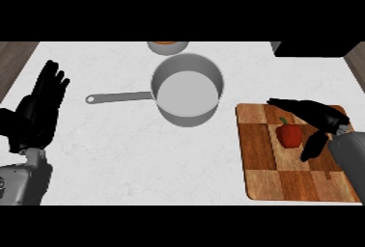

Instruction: Pick the bell pepper from the cutting board and place it in the pot

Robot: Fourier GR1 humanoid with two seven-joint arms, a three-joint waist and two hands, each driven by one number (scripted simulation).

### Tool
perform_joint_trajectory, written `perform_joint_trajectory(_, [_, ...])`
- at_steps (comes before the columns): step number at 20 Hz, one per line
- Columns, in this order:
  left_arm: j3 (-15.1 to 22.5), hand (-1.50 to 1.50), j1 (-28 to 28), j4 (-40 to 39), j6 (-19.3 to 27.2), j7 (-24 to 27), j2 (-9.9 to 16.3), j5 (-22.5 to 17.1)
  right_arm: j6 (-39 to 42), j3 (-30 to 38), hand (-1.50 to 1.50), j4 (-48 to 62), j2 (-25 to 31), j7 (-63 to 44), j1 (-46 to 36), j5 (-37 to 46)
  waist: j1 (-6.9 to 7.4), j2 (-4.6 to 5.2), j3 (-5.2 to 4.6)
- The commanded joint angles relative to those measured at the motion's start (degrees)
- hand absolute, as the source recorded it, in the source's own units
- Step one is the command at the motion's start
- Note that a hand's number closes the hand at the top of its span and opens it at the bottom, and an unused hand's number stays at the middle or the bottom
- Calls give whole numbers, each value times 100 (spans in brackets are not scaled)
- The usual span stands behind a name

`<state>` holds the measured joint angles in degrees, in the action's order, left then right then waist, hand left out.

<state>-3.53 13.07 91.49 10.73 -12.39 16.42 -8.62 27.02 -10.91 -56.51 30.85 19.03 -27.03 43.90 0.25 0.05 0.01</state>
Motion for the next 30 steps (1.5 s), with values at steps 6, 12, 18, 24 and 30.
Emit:
perform_joint_trajectory(6, [123, 0, -358, 270, 34, 183, -355, 241, -539, -227, 150, 736, -21, 1132, -132, 753, 35, 6, 2])
perform_joint_trajectory(12, [-345, 0, -226, 444, -447, -265, -3, -124, -465, 27, 150, 579, -126, 1240, -179, 900, 1, -8, -1])
perform_joint_trajectory(18, [-20, 0, -229, 270, 55, -100, -408, 490, -467, -355, 150, -316, -1349, 13, 166, 1160, -128, -57, -14])
perform_joint_trajectory(24, [124, 0, -54, 300, -231, -162, -390, 294, -766, -932, 150, -191, -3028, -1464, -423, 1202, 543, -42, -18])
perform_joint_trajectory(30, [279, 0, 125, 217, -328, -189, -459, 279, -1279, -1436, 150, -793, -3065, -2935, -604, 641, 760, -60, -1])
